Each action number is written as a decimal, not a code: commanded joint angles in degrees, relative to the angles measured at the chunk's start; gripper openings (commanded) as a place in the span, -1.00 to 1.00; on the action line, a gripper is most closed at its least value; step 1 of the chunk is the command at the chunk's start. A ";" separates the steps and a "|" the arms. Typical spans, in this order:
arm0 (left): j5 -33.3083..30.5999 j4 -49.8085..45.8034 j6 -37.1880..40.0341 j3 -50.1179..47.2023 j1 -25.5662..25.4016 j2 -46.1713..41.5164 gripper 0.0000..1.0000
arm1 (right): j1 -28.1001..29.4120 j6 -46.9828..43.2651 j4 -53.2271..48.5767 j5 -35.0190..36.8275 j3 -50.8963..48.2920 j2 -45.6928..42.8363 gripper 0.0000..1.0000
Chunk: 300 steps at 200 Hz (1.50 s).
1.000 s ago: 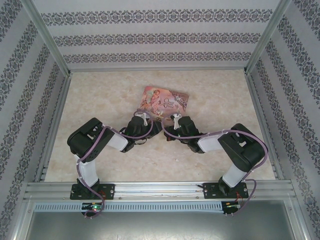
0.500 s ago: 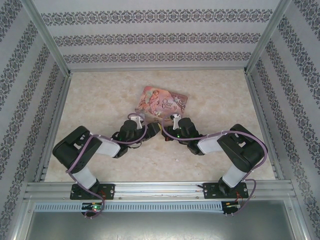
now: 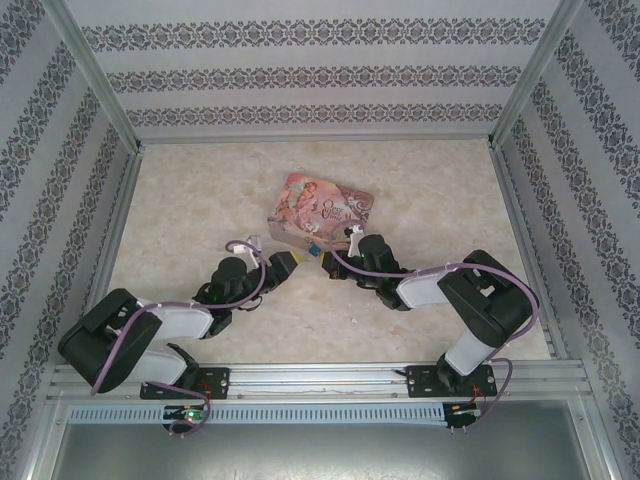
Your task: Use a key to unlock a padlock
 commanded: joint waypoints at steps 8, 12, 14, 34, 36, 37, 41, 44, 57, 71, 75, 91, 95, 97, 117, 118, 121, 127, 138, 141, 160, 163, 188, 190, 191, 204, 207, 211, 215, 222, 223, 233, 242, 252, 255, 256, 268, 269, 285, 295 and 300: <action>-2.80 0.84 -5.04 -0.81 0.51 -2.79 0.24 | 0.07 4.61 4.74 -3.30 0.38 -0.43 -1.00; -3.08 1.28 -5.68 -1.03 0.50 -2.93 0.24 | 0.06 4.88 4.82 -3.45 0.50 -0.23 -1.00; -3.18 1.57 -5.84 -1.16 0.49 -2.88 0.24 | 0.06 5.07 4.83 -3.49 0.48 -0.16 -1.00; -3.77 3.98 -8.35 -1.76 0.51 -2.15 0.24 | 0.20 6.17 5.45 -3.94 0.91 0.59 -1.00; -3.75 4.18 -8.59 -1.76 0.51 -2.04 0.24 | 0.20 6.25 5.45 -3.99 1.00 0.60 -1.00; -3.72 4.27 -8.69 -1.76 0.51 -1.97 0.24 | 0.22 6.30 5.45 -3.97 1.00 0.64 -1.00; -3.77 4.71 -9.05 -1.66 0.51 -1.67 0.24 | 0.31 6.40 5.45 -4.02 1.12 0.68 -1.00; -3.73 5.04 -9.27 -1.63 0.51 -1.43 0.24 | 0.40 6.39 5.45 -3.96 1.21 0.68 -1.00; -3.60 6.50 -10.46 -1.37 0.51 -0.13 0.24 | 0.58 6.44 5.28 -3.81 1.43 0.77 -1.00; -3.35 9.04 -11.68 -1.02 0.51 1.85 0.23 | 0.60 6.49 5.28 -3.72 1.46 0.86 -1.00; -3.34 9.95 -12.03 -0.97 0.51 2.48 0.23 | 0.63 6.59 5.28 -3.68 1.48 0.92 -1.00; -2.91 12.93 -13.28 -0.39 0.51 5.17 0.21 | 0.61 6.70 5.28 -3.59 1.36 0.88 -1.00; -2.69 13.46 -13.50 -0.21 0.47 5.84 0.21 | 0.61 6.65 5.28 -3.55 1.36 0.86 -1.00; -2.60 13.66 -13.59 -0.08 0.50 6.15 0.20 | 0.59 6.65 5.28 -3.52 1.29 0.86 -1.00; -1.44 14.75 -14.72 1.19 0.42 9.50 0.17 | 0.68 6.88 5.28 -3.31 1.27 0.76 -1.00; -1.38 14.78 -14.79 1.25 0.43 9.65 0.17 | 0.68 6.84 5.28 -3.32 1.27 0.76 -1.00; -1.21 15.26 -15.01 1.38 0.36 10.23 0.17 | 0.69 6.87 5.21 -3.25 1.26 0.77 -1.00; -1.04 16.35 -15.52 1.69 0.34 11.38 0.15 | 0.74 6.96 5.27 -3.24 1.37 0.77 -1.00; -1.03 19.28 -16.65 2.05 0.25 13.64 0.14 | 0.71 7.05 5.19 -3.18 1.36 0.77 -1.00; -0.95 20.16 -17.03 2.14 0.25 14.41 0.14 | 0.69 7.18 5.19 -3.16 1.37 0.77 -1.00; -0.74 26.08 -19.28 3.03 0.17 19.38 0.10 | 0.73 7.54 5.11 -3.15 1.64 0.95 -1.00; -0.67 27.07 -19.75 3.21 0.17 20.18 0.09 | 0.70 7.57 5.10 -3.15 1.63 0.95 -1.00; 0.26 28.77 -21.23 5.53 -0.41 24.56 0.06 | 0.84 7.69 5.10 -3.08 1.79 1.12 -1.00; 0.35 28.79 -21.28 5.71 -0.49 24.74 0.05 | 0.78 7.68 5.12 -3.07 1.79 1.19 -1.00; 0.35 28.79 -21.28 5.80 -0.47 24.83 0.05 | 0.81 7.72 5.11 -3.07 1.79 1.20 -1.00; 0.55 28.79 -21.58 6.57 -0.54 25.80 0.05 | 0.78 7.79 5.10 -3.01 1.81 1.21 -1.00; 0.53 28.72 -21.56 6.69 -0.54 25.98 0.05 | 0.84 7.77 5.10 -2.98 1.79 1.21 -1.00; 0.55 28.76 -21.67 6.91 -0.54 26.31 0.06 | 0.85 7.77 5.10 -3.06 1.79 1.21 -1.00; 0.54 28.74 -21.80 7.10 -0.54 26.67 0.06 | 0.77 7.78 5.10 -3.05 1.79 1.21 -1.00; 0.76 28.79 -22.05 7.57 -0.55 27.40 0.06 | 0.79 7.90 5.10 -3.05 1.79 1.19 -1.00; 0.78 28.79 -22.10 7.65 -0.55 27.52 0.05 | 0.78 7.92 5.10 -3.02 1.79 1.20 -1.00; 1.30 28.81 -22.53 8.45 -0.62 28.72 0.04 | 0.81 7.92 5.10 -2.98 1.70 1.21 -1.00; 1.53 28.79 -22.91 9.02 -0.75 29.68 0.04 | 0.84 8.01 5.10 -2.90 1.71 1.12 -1.00; 1.46 28.80 -23.20 9.47 -0.89 30.39 0.03 | 0.83 8.03 5.10 -2.89 1.66 1.12 -1.00; 1.35 28.79 -23.28 9.61 -0.94 30.59 0.02 | 0.77 8.09 5.10 -2.89 1.62 1.12 -1.00; 1.38 28.79 -23.29 9.59 -0.96 30.61 0.02 | 0.81 8.06 5.10 -2.89 1.62 1.12 -1.00; 1.32 28.79 -23.54 10.07 -0.98 31.25 0.02 | 0.83 8.19 5.10 -2.89 1.63 1.04 -1.00; 1.34 28.79 -23.55 10.09 -0.98 31.29 0.02 | 0.84 8.20 5.10 -2.89 1.62 1.04 -1.00; 1.45 28.79 -23.72 10.74 -1.07 31.92 0.00 | 0.89 8.52 5.19 -2.96 1.70 0.95 -1.00; 1.68 28.79 -23.82 11.32 -1.09 32.31 -0.04 | 0.86 8.72 5.19 -2.98 1.70 0.95 -1.00; 1.78 28.79 -23.90 11.57 -1.07 32.53 -0.05 | 0.88 8.82 5.19 -2.98 1.70 0.95 -1.00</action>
